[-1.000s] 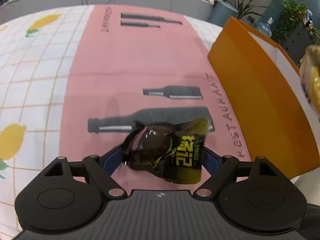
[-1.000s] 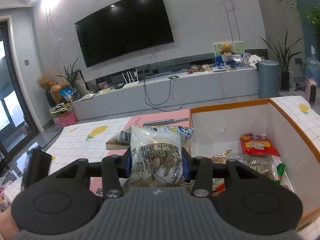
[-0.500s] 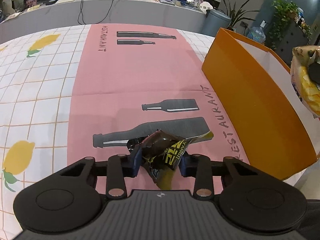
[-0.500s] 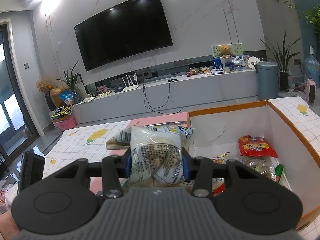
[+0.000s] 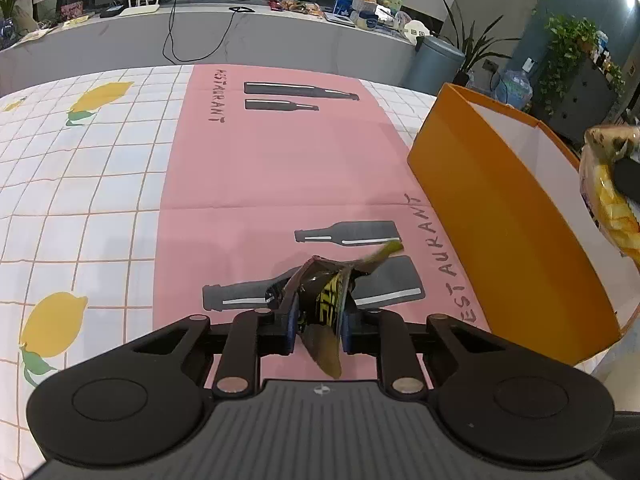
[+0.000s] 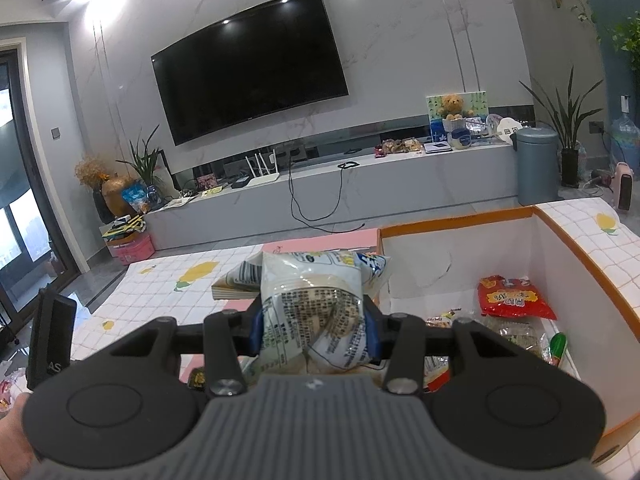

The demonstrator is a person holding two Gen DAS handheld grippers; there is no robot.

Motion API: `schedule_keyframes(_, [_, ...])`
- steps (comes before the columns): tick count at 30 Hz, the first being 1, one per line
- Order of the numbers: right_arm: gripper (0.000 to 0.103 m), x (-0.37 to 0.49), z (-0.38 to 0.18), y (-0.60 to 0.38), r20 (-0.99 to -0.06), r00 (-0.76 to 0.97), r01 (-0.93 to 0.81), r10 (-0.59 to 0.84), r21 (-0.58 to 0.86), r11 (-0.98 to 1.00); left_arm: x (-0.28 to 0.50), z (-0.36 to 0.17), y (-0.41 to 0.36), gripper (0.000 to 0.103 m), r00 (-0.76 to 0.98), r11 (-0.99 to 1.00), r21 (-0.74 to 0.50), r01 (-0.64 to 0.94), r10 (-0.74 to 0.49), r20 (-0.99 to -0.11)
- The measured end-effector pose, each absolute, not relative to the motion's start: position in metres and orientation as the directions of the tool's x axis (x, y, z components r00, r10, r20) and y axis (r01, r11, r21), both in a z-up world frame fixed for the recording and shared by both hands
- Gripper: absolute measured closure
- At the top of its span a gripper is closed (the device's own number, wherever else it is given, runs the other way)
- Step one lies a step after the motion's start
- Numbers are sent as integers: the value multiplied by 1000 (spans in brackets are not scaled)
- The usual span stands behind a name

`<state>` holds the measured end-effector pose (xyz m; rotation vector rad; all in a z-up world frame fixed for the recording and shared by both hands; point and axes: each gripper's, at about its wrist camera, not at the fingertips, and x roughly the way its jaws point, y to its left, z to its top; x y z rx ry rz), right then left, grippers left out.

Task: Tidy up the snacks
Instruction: 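Lower the white packet into the box with right tool while left holds dark packet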

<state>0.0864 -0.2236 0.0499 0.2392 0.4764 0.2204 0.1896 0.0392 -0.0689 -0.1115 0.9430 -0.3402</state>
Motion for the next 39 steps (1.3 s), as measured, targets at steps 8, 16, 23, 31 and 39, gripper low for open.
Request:
schedule_keyframes(8, [59, 84, 52, -233, -425, 872, -118, 243, 299, 947, 190, -65, 41, 99, 551, 941, -246, 231, -335, -765])
schedule_keyframes(16, [59, 78, 54, -236, -414, 877, -111, 243, 317, 942, 200, -76, 46, 93, 537, 950, -254, 182, -313, -783])
schedule_keyframes(23, [59, 78, 55, -235, -414, 875, -118, 251, 321, 940, 214, -88, 56, 76, 511, 958, -266, 108, -283, -812])
schedule_keyframes(31, [58, 78, 58, -241, -416, 874, -115, 253, 328, 938, 211, -78, 55, 27, 436, 947, -262, 186, -319, -842])
schedule_keyframes(39, [58, 80, 56, -238, -417, 870, -118, 263, 342, 932, 209, -48, 63, 13, 527, 921, -347, 177, -387, -757])
